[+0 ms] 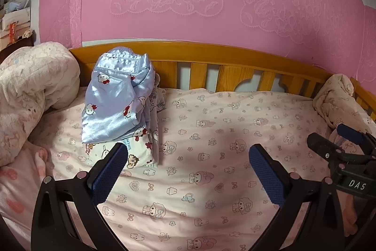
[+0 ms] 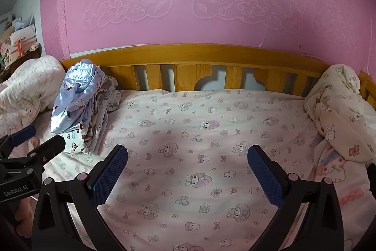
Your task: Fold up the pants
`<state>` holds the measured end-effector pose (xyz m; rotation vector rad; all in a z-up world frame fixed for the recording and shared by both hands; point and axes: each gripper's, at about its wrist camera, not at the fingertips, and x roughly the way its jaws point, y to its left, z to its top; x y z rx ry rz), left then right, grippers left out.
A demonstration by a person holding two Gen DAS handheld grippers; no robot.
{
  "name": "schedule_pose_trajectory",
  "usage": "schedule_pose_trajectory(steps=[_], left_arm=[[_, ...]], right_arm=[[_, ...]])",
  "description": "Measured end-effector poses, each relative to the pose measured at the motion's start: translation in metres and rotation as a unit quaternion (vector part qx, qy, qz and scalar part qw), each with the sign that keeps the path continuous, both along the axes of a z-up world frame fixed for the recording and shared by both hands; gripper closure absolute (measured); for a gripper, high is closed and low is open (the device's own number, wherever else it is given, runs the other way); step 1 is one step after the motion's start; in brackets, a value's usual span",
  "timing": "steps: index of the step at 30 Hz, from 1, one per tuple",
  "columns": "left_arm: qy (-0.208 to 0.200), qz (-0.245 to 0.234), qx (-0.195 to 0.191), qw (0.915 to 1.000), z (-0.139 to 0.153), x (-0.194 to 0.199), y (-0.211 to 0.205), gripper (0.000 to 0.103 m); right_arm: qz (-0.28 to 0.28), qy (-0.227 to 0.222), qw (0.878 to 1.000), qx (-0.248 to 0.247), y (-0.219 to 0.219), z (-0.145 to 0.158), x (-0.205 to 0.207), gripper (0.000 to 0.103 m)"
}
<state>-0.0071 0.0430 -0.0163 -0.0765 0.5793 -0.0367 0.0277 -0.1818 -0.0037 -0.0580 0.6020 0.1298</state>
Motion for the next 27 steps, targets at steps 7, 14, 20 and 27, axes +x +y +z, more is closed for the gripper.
schedule_pose_trajectory(steps=[7, 14, 20, 27], left_arm=[[0.005, 0.002, -0.009, 0.9999, -0.0006, 0.0011, 0.0012, 0.001], [0.009, 0.001, -0.028, 0.9996, -0.0010, 0.0010, 0.0031, 0.001], [0.006, -0.003, -0.018, 0.9998, -0.0007, 0.0002, -0.0012, 0.001], [0.001, 0.000, -0.015, 0.9999, 0.0004, -0.0019, -0.0025, 0.001]], right_arm=[[0.003, 0.001, 1.000, -0.005, 0.0024, -0.0013, -0.0009, 0.001], [0.004, 0.005, 1.000, -0.001, 0.0017, -0.0018, 0.0000, 0.001], [0.003, 0.009, 1.000, 0.003, 0.0017, -0.0034, 0.0000, 0.001], [0.003, 0.009, 1.000, 0.002, 0.0019, -0.0034, 0.0004, 0.001]])
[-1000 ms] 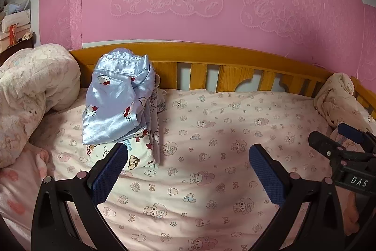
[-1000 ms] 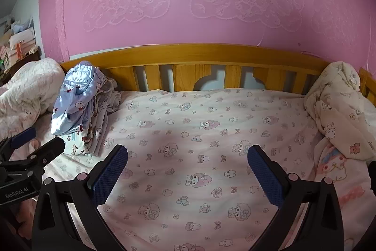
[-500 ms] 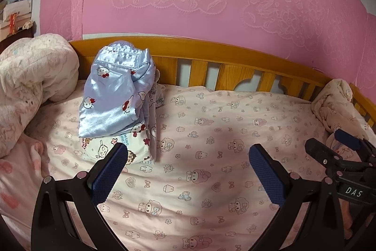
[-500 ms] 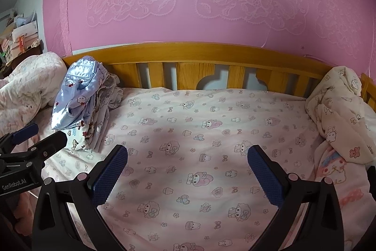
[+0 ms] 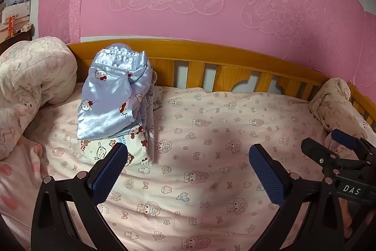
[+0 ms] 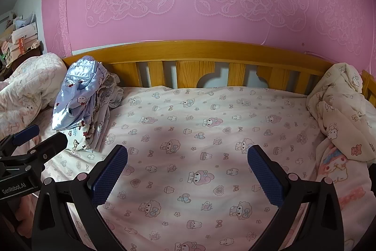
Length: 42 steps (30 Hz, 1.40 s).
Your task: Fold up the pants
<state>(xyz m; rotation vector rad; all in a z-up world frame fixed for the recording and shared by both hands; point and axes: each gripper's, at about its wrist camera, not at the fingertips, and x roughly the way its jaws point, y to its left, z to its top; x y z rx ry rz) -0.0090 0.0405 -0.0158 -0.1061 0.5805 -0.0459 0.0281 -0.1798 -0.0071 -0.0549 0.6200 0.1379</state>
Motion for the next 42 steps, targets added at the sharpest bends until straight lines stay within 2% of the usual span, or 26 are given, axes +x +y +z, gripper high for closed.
schedule_pose_trajectory(steps=[21, 26, 42], left_arm=[[-0.018, -0.001, 0.018, 0.9997, 0.0031, -0.0035, -0.0041, 0.001], [-0.031, 0.002, 0.038, 0.9988, 0.0058, -0.0049, -0.0054, 0.001], [-0.020, 0.000, 0.024, 0.9995, 0.0038, -0.0049, -0.0040, 0.001]], right_arm=[[0.003, 0.002, 1.000, -0.003, 0.0028, -0.0011, -0.0009, 0.001], [0.003, 0.001, 1.000, -0.003, 0.0023, -0.0013, -0.0005, 0.001], [0.003, 0.001, 1.000, -0.003, 0.0015, -0.0017, 0.0000, 0.001]])
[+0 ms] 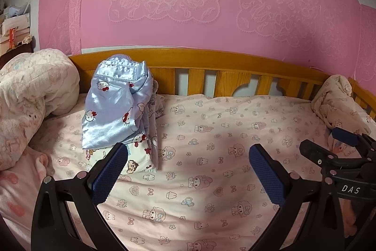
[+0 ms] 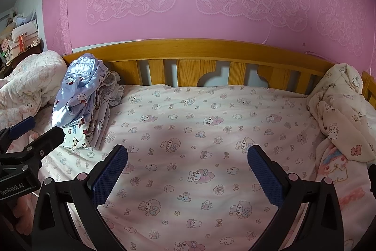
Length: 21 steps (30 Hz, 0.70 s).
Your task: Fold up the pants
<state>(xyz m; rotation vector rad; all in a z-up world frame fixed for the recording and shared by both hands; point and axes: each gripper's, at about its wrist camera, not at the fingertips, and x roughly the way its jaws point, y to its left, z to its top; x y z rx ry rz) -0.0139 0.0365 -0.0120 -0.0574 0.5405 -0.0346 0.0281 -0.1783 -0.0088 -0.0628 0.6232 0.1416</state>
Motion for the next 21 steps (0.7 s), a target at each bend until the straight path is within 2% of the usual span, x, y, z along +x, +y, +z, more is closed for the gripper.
schedule_pose_trajectory(steps=[21], left_arm=[[0.007, 0.001, 0.005, 1.0000, -0.0025, 0.0016, -0.0010, 0.001]], right_arm=[[0.000, 0.001, 1.000, -0.001, 0.0000, -0.0008, -0.0001, 0.001]])
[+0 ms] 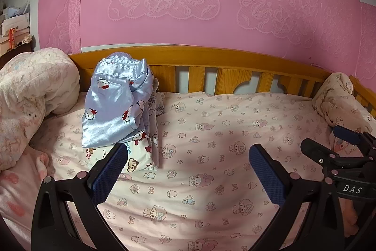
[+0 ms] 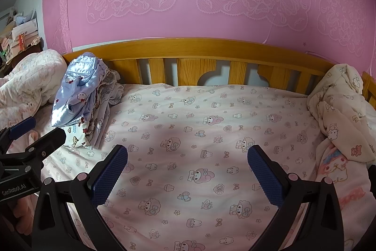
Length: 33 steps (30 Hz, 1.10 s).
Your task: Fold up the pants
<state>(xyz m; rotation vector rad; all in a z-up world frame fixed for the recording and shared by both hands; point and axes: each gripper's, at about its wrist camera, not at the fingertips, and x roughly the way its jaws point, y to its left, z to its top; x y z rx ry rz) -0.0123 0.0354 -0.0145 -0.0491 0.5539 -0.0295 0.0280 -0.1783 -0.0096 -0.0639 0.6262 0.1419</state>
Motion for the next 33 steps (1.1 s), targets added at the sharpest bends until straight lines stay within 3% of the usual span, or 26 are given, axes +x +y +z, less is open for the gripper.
schedule_pose_trajectory(steps=[33], left_arm=[[0.006, -0.002, 0.002, 1.0000, -0.0025, 0.0007, -0.0017, 0.001]], right_arm=[[0.001, 0.002, 1.000, -0.001, 0.0006, -0.0012, 0.0005, 0.001]])
